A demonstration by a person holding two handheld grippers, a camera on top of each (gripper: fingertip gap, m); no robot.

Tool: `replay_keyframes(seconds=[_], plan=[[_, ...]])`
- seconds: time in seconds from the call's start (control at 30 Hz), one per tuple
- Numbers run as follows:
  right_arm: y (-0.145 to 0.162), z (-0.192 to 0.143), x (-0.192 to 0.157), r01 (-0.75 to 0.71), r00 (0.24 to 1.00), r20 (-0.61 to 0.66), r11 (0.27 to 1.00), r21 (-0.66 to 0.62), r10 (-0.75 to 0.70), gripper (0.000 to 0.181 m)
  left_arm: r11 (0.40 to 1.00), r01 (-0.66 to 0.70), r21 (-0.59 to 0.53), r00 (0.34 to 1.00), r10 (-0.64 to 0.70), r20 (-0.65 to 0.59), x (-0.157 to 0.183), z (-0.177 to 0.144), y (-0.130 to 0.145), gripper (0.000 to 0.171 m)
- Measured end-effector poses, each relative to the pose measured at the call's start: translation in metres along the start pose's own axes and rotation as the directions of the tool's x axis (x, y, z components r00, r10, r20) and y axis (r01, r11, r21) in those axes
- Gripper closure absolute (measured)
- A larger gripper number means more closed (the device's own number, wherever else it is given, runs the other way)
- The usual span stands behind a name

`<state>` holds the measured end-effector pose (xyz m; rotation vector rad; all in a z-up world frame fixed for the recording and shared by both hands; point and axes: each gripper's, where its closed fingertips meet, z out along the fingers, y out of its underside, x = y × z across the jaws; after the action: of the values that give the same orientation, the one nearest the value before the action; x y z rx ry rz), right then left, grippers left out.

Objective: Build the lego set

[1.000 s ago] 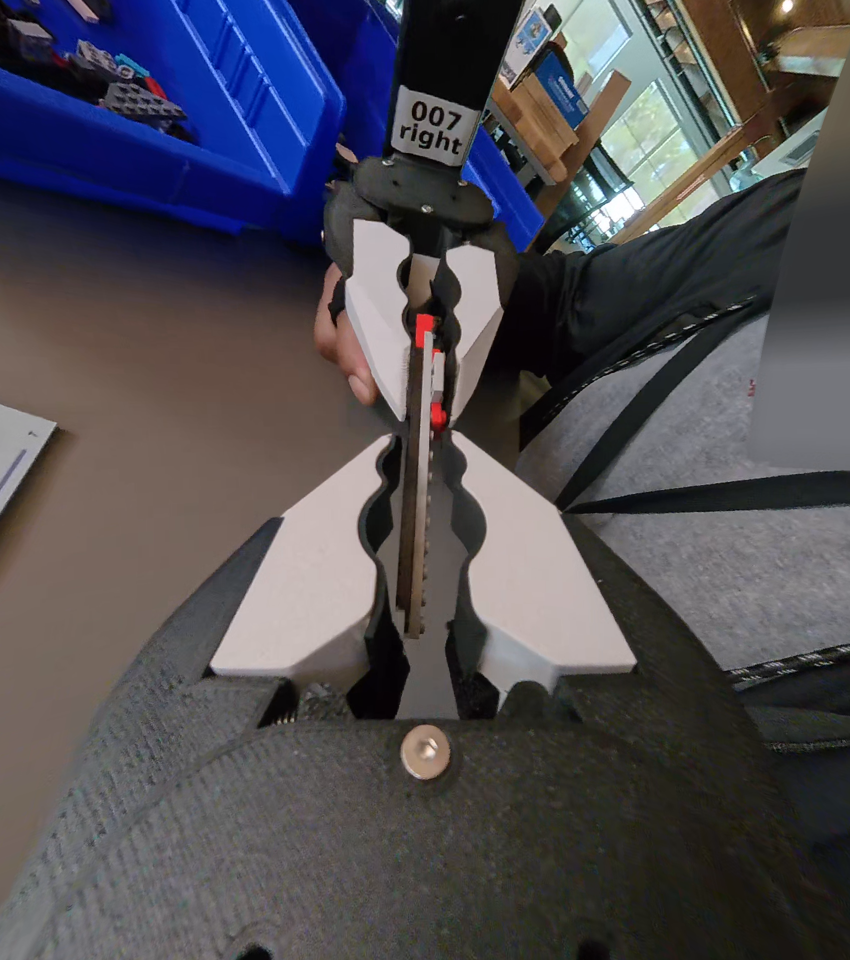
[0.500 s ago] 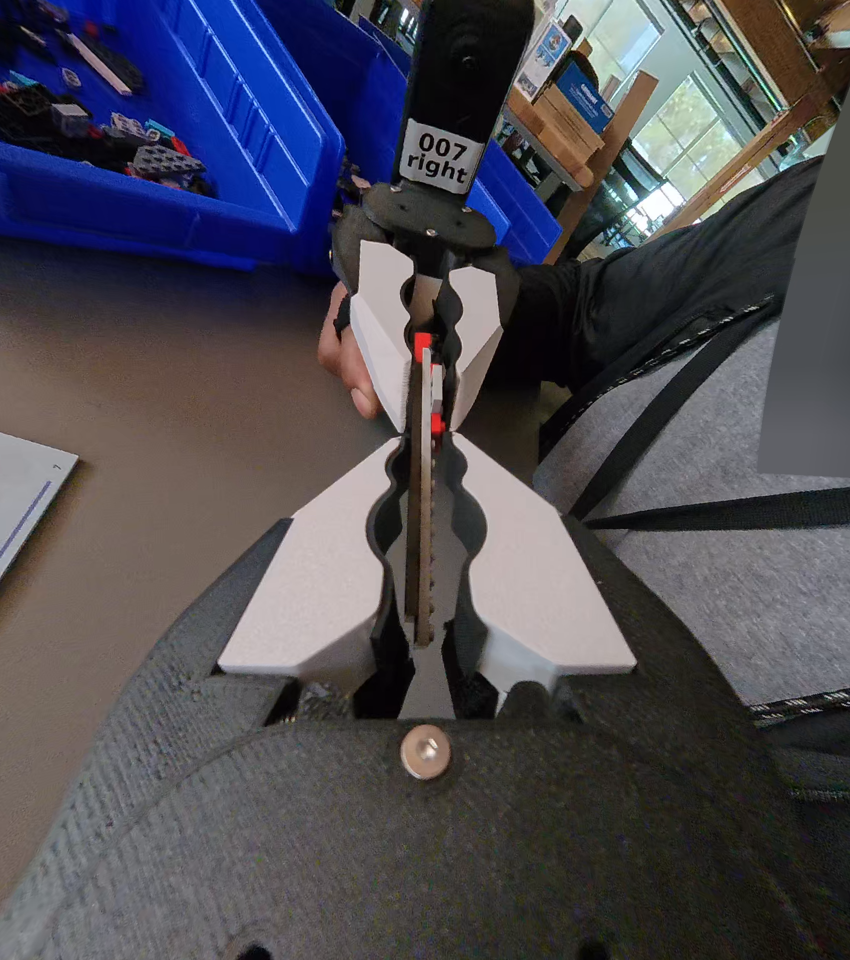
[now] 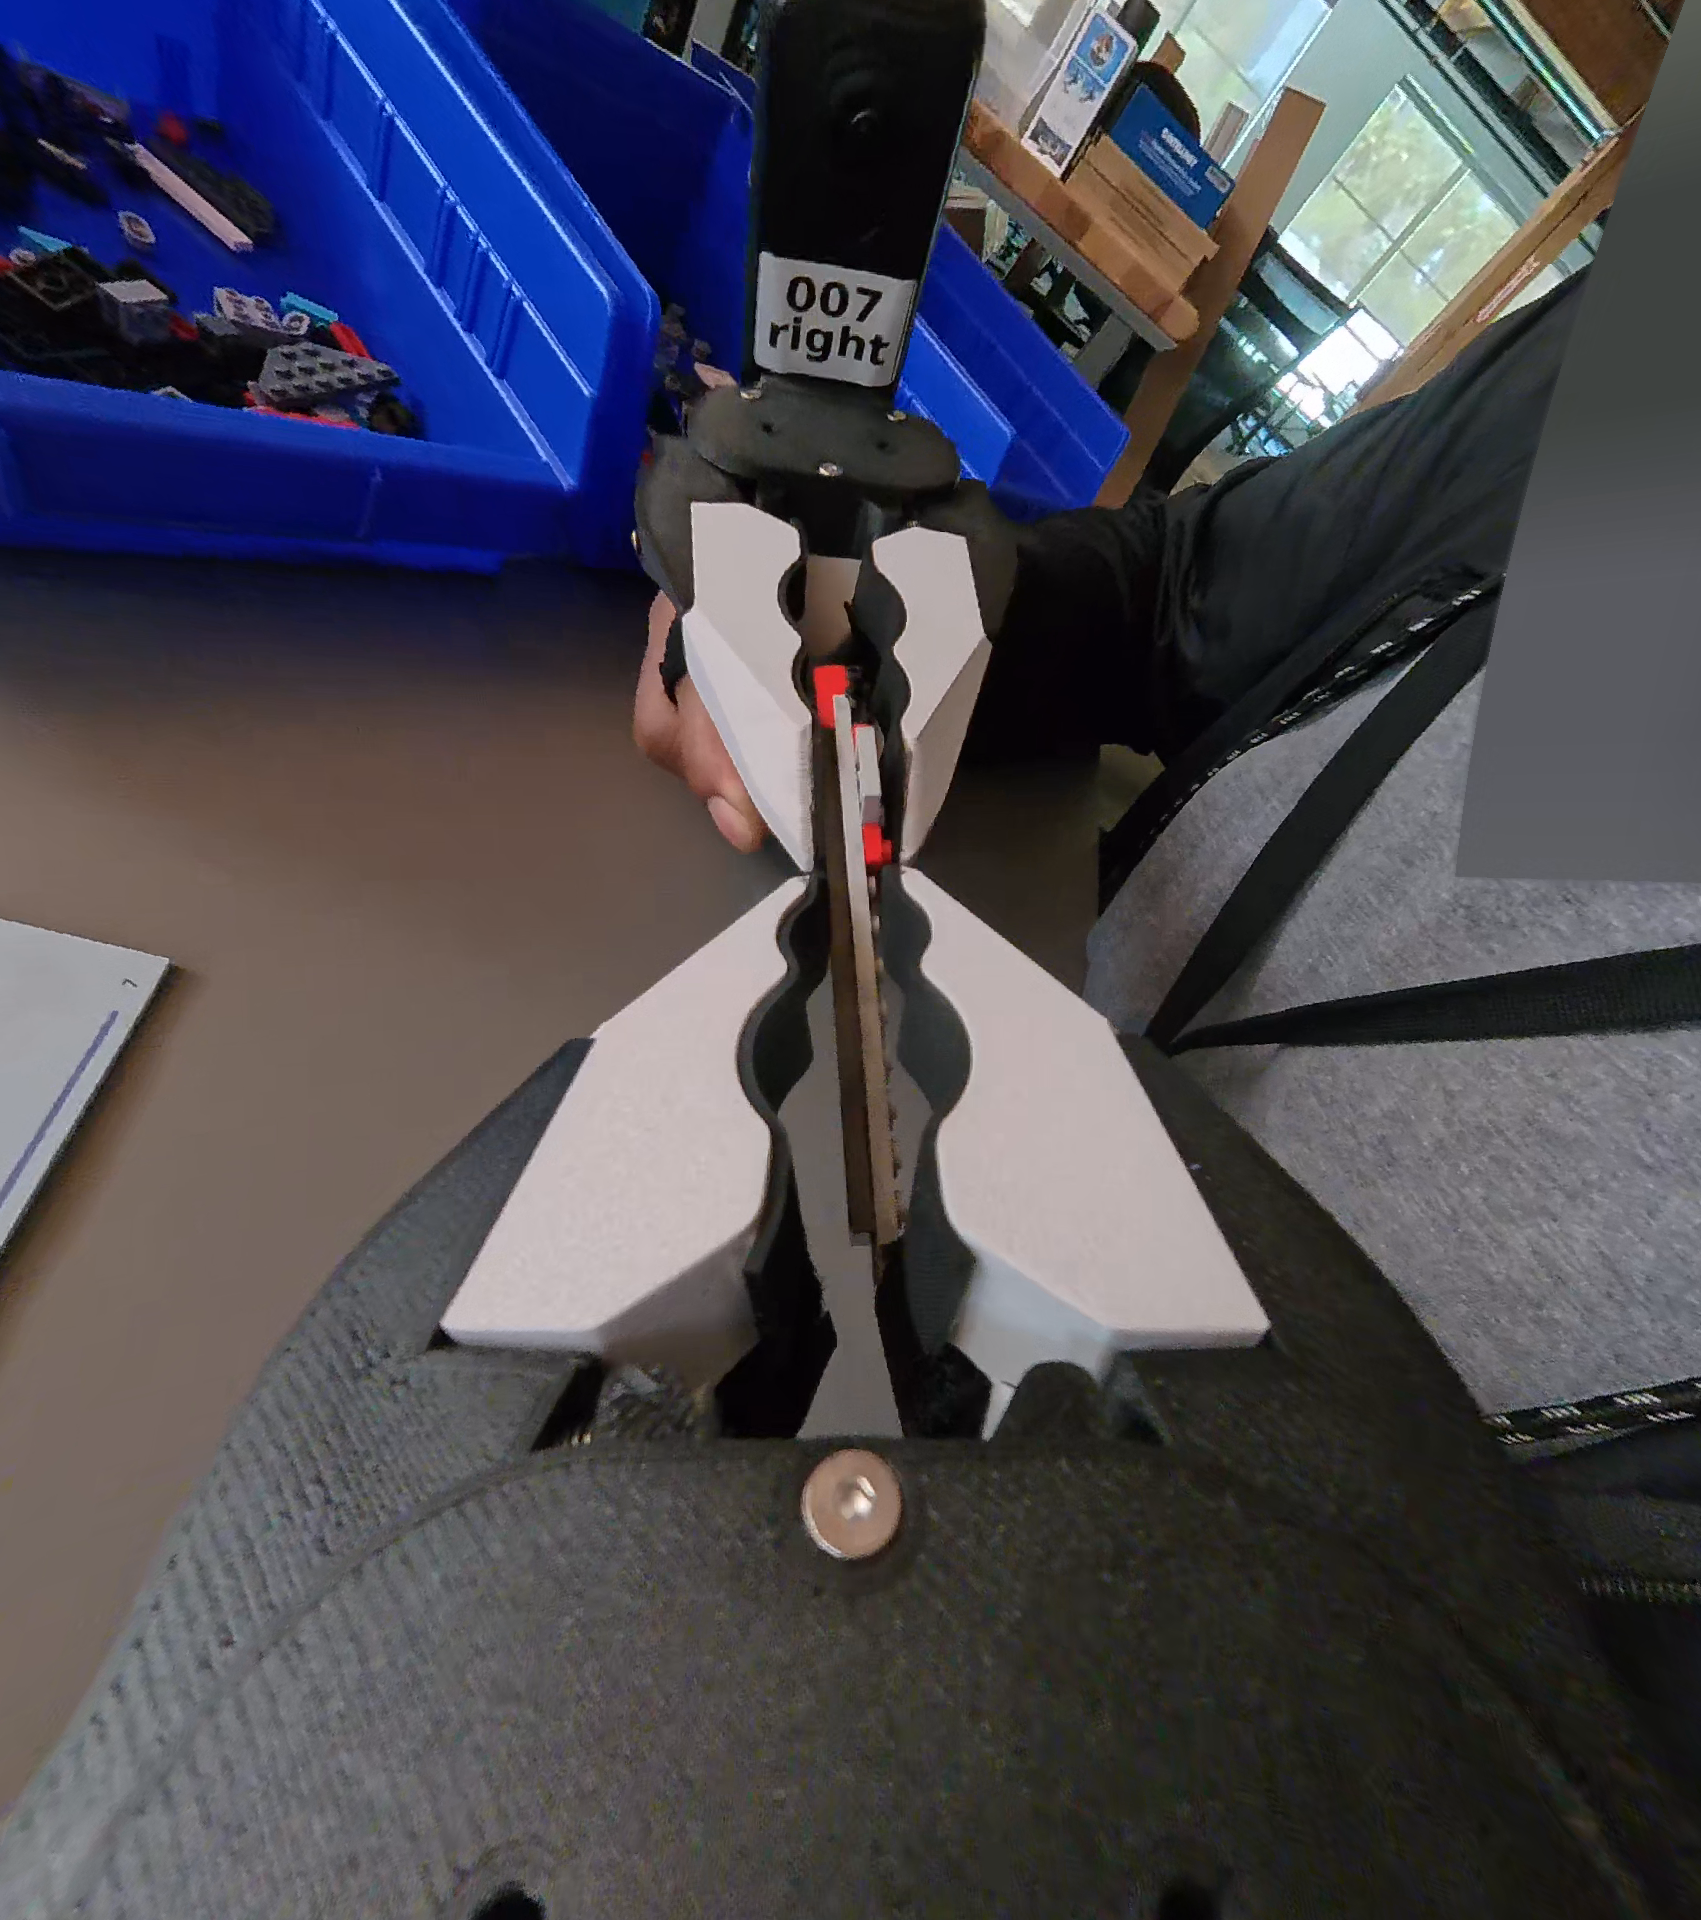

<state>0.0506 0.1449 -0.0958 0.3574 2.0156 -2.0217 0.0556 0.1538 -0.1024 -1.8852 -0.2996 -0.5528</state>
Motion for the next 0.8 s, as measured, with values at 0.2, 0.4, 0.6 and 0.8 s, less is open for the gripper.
replay_keyframes(seconds=[0.2, 0.4, 0.6, 0.8], plan=[[-0.001, 0.001, 0.003, -0.052, 0.999, 0.003, 0.999, 0.004, 0.052, 0.165, 0.999, 0.040, 0.033, 0.999, -0.039, -0.021, -0.002, -0.001, 0.000, 0.164], [-0.007, -0.004, 0.008, -0.134, 0.991, 0.005, 0.990, 0.037, 0.134, 0.149, 0.991, 0.093, 0.093, 0.995, -0.089, -0.046, -0.005, -0.004, -0.001, 0.164], [-0.007, -0.007, 0.016, -0.195, 0.981, -0.010, 0.980, 0.048, 0.195, 0.166, 0.973, 0.164, 0.162, 0.986, -0.156, -0.059, -0.011, -0.008, -0.005, 0.163], [-0.009, -0.007, 0.018, -0.213, 0.976, -0.022, 0.973, 0.084, 0.216, 0.168, 0.955, 0.250, 0.159, 0.968, -0.242, -0.066, -0.015, -0.008, -0.003, 0.152]])
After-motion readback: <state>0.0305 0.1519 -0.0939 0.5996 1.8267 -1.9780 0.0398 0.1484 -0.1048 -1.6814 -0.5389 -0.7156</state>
